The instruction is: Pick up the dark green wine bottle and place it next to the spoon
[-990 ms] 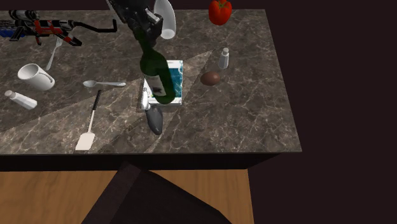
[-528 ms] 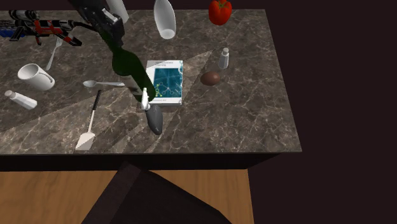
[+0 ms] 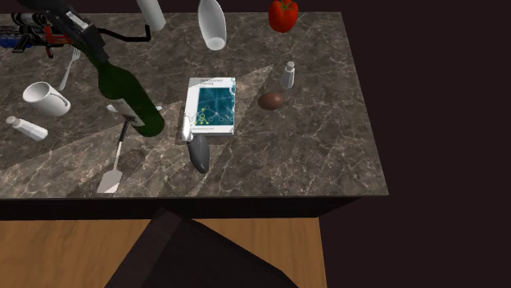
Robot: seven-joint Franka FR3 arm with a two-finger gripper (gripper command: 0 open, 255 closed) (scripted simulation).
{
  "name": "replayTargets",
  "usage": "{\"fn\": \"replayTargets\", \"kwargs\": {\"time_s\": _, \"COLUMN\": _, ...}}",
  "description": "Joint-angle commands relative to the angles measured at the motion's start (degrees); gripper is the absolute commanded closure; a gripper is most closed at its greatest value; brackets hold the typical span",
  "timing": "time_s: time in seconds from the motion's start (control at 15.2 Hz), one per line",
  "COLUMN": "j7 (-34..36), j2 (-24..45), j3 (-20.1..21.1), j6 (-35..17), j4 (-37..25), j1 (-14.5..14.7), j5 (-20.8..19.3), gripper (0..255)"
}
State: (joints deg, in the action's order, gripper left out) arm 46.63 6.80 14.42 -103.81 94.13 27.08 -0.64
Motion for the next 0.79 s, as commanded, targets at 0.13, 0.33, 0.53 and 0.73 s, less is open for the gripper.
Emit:
{"fn": "replayTargets", "kwargs": {"time_s": 0.13, "j7": 5.83, "j2": 3.15, "j3": 2.23, "j6": 0.95, "j4": -4.03, "j1": 3.40, "j5": -1.49, "gripper": 255}}
{"fn": "replayTargets", "kwargs": {"time_s": 0.33, "j7": 8.91, "j2": 5.07, "j3": 3.28, "j6": 0.82, "j4": -5.70, "j1": 5.37, "j5": -2.42, "gripper": 255}}
{"fn": "replayTargets", "kwargs": {"time_s": 0.53, "j7": 8.91, "j2": 5.01, "j3": 3.24, "j6": -1.51, "j4": -3.31, "j1": 5.29, "j5": -2.42, "gripper": 255}}
{"fn": "replayTargets", "kwargs": {"time_s": 0.73, "j7": 8.94, "j2": 5.07, "j3": 3.20, "j6": -3.80, "j4": -1.08, "j1": 5.23, "j5": -2.46, "gripper": 255}}
